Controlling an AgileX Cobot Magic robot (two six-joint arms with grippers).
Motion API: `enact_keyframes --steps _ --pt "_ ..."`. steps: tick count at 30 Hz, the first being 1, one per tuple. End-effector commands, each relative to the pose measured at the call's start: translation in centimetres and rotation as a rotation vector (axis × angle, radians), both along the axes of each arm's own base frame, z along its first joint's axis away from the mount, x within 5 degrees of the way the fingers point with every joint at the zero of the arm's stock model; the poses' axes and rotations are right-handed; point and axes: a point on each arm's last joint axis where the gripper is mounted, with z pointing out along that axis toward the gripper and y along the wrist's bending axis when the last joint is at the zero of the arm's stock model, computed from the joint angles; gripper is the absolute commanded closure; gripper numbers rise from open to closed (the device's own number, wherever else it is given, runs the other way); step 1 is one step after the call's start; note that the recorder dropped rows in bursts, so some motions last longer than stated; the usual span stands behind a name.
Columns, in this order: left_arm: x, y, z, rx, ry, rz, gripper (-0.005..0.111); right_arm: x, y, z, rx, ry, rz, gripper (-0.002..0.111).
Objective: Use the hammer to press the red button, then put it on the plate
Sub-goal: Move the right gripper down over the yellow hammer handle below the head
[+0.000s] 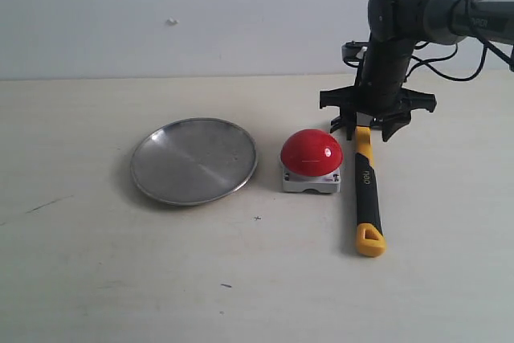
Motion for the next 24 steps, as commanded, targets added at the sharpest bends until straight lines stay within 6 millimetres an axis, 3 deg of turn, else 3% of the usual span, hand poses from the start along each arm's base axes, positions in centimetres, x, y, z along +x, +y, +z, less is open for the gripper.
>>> enact_keyframes --steps 1,21,24 --pt "-0.03 -0.01 -0.06 -0.002 -0.002 -0.001 0.107 0.44 0.32 -0.39 0.028 -0.028 -0.019 0.050" --pt "-0.03 -0.01 -0.06 -0.002 -0.002 -0.001 0.107 0.90 0.26 -0.49 0.021 -0.064 -0.028 0.050" --pt "-0.03 -0.01 -0.06 -0.002 -0.002 -0.001 0.107 0.74 0.24 -1.28 0.017 -0.031 -0.029 0.050"
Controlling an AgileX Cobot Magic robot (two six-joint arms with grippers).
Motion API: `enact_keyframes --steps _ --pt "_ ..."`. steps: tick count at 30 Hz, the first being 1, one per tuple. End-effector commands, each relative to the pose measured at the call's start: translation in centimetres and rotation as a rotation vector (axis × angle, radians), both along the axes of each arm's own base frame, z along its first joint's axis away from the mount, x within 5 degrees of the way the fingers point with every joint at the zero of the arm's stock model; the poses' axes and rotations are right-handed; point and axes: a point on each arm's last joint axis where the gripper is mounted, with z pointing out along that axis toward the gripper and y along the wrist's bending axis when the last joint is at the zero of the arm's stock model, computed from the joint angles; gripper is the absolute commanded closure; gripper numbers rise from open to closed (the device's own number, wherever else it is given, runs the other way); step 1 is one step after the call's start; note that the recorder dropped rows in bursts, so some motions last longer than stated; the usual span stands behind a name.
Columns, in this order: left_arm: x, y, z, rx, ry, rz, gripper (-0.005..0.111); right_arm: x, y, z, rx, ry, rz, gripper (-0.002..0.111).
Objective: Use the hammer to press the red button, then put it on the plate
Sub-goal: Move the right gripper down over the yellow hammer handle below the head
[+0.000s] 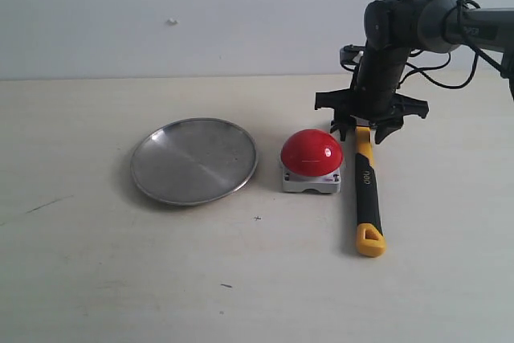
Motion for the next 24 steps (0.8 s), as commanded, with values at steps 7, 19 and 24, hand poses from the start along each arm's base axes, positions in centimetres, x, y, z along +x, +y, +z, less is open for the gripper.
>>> enact_keyframes --steps 7,19,24 --pt "-0.03 -0.01 -0.06 -0.002 -0.002 -0.001 0.107 0.05 0.02 -1.40 -0.011 0.033 0.004 0.051" --pt "-0.03 -0.01 -0.06 -0.002 -0.002 -0.001 0.107 0.05 0.02 -1.40 -0.014 0.034 0.020 0.063" --pt "-0.03 -0.01 -0.06 -0.002 -0.002 -0.001 0.107 -0.05 0.04 -1.43 0.062 0.050 0.044 0.074"
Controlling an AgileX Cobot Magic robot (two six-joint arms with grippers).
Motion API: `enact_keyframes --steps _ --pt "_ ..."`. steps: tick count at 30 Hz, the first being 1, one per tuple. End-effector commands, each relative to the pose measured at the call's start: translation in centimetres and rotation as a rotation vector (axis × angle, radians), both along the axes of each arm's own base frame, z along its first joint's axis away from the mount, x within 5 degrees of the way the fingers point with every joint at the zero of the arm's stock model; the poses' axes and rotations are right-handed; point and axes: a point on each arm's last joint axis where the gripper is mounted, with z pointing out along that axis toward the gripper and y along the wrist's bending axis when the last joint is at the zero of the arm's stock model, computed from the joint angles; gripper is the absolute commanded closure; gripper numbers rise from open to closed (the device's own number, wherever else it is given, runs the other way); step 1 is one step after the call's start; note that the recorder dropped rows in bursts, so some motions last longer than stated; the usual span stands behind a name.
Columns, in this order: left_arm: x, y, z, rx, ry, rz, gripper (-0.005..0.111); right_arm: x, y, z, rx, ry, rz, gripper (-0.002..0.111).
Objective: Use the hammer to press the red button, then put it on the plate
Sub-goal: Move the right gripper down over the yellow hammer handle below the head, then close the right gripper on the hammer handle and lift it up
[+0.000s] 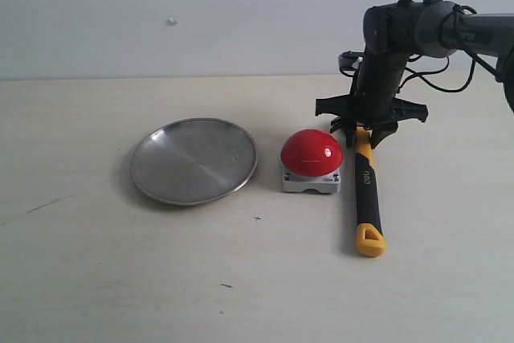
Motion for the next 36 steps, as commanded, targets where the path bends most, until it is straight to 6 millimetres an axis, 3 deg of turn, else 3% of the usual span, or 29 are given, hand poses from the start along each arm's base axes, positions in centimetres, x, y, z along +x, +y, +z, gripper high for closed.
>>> enact_keyframes --steps 1,4,9,12,14,19,21,32,36 --pt "0.0 0.0 -0.1 -0.002 -0.002 -0.001 0.107 -0.1 -0.1 -0.4 0.059 0.023 0.013 0.076" --pt "0.0 0.0 -0.1 -0.002 -0.002 -0.001 0.107 0.0 -0.3 -0.4 0.034 0.021 0.018 0.076" --pt "0.0 0.0 -0.1 -0.002 -0.002 -0.001 0.107 0.0 -0.4 -0.4 0.019 0.012 0.025 0.061" --pt "0.0 0.0 -0.1 -0.002 -0.002 -0.001 0.107 0.2 -0.4 -0.4 0.014 -0.001 0.028 0.061" --pt "0.0 0.0 -0.1 -0.002 -0.002 -0.001 0.107 0.2 -0.5 -0.4 0.009 -0.001 0.030 0.065" --pt "0.0 0.0 -0.1 -0.002 -0.002 -0.001 0.107 -0.2 -1.5 -2.8 -0.045 0.073 0.084 0.108" --pt "0.0 0.0 -0.1 -0.002 -0.002 -0.001 0.107 -0.2 -1.5 -3.3 -0.052 0.083 0.101 0.108" --pt "0.0 0.0 -0.1 -0.002 -0.002 -0.001 0.107 -0.4 -1.8 4.9 -0.029 -0.043 0.153 0.108" --pt "0.0 0.0 -0.1 -0.002 -0.002 -0.001 0.107 -0.6 -1.5 6.5 0.006 -0.077 0.161 0.108"
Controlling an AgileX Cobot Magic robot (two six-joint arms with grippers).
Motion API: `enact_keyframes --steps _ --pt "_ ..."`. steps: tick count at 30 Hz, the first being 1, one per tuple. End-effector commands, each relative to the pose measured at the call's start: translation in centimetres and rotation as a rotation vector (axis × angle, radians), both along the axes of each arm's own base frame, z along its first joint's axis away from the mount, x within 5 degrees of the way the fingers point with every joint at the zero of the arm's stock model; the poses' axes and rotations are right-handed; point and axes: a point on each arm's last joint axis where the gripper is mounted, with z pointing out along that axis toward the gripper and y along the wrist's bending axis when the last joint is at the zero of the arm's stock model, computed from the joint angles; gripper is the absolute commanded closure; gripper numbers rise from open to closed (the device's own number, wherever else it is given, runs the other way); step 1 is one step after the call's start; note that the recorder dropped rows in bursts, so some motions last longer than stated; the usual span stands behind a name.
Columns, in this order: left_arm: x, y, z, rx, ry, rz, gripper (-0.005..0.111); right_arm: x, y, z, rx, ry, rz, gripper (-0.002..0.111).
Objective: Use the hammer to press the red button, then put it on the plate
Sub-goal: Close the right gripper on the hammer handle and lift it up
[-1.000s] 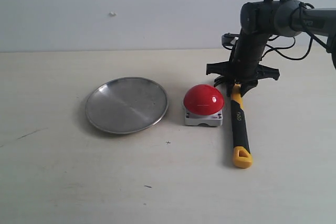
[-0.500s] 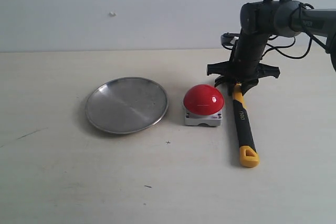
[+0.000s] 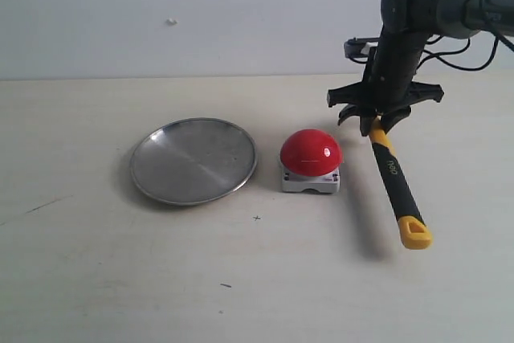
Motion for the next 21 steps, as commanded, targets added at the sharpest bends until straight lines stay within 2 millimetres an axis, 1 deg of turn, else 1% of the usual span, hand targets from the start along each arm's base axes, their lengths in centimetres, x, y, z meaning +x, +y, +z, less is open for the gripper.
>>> enact_keyframes --steps 1,8,11,14,17,19,20,21 --pt "0.0 0.0 -0.1 -0.002 -0.002 -0.001 0.107 -0.1 0.0 3.3 0.028 -0.076 0.015 0.108" --pt "0.0 0.0 -0.1 -0.002 -0.002 -0.001 0.107 -0.5 0.1 5.1 0.040 -0.098 0.020 0.108" --pt "0.0 0.0 -0.1 -0.002 -0.002 -0.001 0.107 -1.1 0.0 5.6 0.041 -0.132 0.020 0.108" --pt "0.0 0.0 -0.1 -0.002 -0.002 -0.001 0.107 -1.9 -0.4 6.2 0.086 -0.182 -0.007 0.108" --pt "0.0 0.0 -0.1 -0.002 -0.002 -0.001 0.107 -3.0 -0.5 7.2 0.163 -0.226 -0.003 0.108" --pt "0.0 0.0 -0.1 -0.002 -0.002 -0.001 0.107 -4.0 -0.7 7.7 0.181 -0.241 -0.007 0.108" --pt "0.0 0.0 -0.1 -0.002 -0.002 -0.001 0.107 -4.6 -0.7 7.6 0.185 -0.238 -0.007 0.108" --pt "0.0 0.0 -0.1 -0.002 -0.002 -0.001 0.107 -5.2 -0.6 8.1 0.192 -0.256 -0.005 0.108"
